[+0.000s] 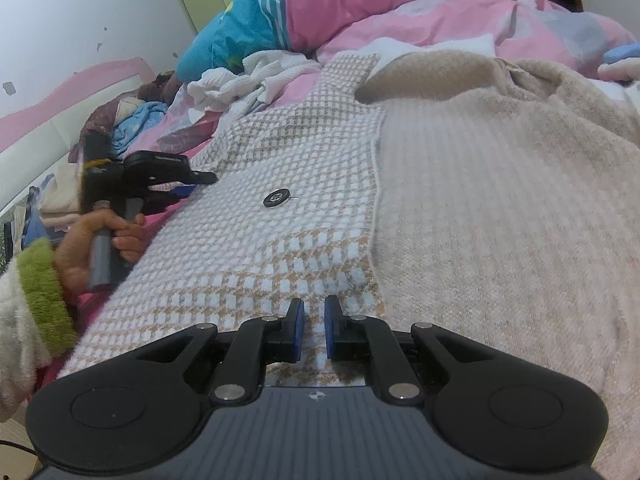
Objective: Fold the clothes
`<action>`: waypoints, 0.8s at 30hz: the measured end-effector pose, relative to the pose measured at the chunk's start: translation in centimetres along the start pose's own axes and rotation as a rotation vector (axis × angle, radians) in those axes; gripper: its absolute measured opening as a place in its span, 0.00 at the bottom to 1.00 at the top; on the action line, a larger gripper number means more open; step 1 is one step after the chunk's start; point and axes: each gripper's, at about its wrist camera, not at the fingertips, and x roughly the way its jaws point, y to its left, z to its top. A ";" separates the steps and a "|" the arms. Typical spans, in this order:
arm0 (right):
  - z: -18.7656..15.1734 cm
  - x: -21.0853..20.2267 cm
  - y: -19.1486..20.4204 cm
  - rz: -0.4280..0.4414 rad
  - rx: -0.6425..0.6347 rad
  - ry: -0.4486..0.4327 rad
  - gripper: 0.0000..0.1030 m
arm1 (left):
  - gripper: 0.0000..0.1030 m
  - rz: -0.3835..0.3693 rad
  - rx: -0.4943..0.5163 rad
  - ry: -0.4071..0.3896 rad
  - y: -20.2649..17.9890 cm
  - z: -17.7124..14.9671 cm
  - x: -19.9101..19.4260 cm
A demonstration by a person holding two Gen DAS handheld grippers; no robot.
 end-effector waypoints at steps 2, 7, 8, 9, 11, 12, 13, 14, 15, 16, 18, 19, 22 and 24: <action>0.0 0.0 -0.1 0.001 0.004 0.000 0.09 | 0.35 0.002 0.026 -0.025 0.0 -0.2 -2.1; 0.0 0.0 -0.1 0.001 0.011 -0.001 0.09 | 0.35 -0.107 0.141 -0.025 -1.8 -2.7 -7.5; 0.0 0.0 -0.1 0.000 0.013 -0.002 0.09 | 0.35 -0.138 0.164 -0.010 -2.3 -3.4 -8.3; -0.1 0.0 -0.1 -0.001 0.015 -0.003 0.09 | 0.35 -0.173 0.187 0.016 -3.0 -4.4 -9.1; -0.2 0.0 -0.1 -0.003 0.019 -0.005 0.09 | 0.35 -0.220 0.242 0.048 -4.5 -6.8 -10.5; -0.2 0.0 -0.1 -0.004 0.020 -0.005 0.09 | 0.35 -0.240 0.270 0.061 -5.1 -8.0 -11.1; -0.2 -0.1 0.0 -0.007 0.017 -0.005 0.09 | 0.35 -0.251 0.298 0.069 -5.6 -9.1 -11.7; -0.2 -0.2 0.1 -0.012 0.012 -0.004 0.08 | 0.35 -0.255 0.328 0.074 -5.9 -10.3 -12.2; -0.2 -0.5 0.2 -0.020 0.001 -0.004 0.08 | 0.35 -0.252 0.353 0.075 -6.1 -11.4 -12.7; -0.1 -0.8 0.3 -0.029 -0.013 -0.003 0.08 | 0.35 -0.244 0.375 0.072 -6.1 -12.4 -13.1; 0.1 -1.6 0.5 -0.045 -0.032 -0.005 0.08 | 0.35 -0.232 0.403 0.052 -5.8 -13.8 -13.8; 0.4 -2.2 0.7 -0.050 -0.036 -0.007 0.09 | 0.35 -0.230 0.410 0.042 -5.5 -14.3 -14.1; 1.6 -2.9 2.4 -0.025 -0.089 -0.023 0.10 | 0.35 -0.228 0.424 0.014 -4.8 -15.5 -14.4; 2.3 -2.1 4.7 0.008 -0.171 -0.019 0.10 | 0.35 -0.217 0.450 -0.002 -4.9 -16.2 -14.4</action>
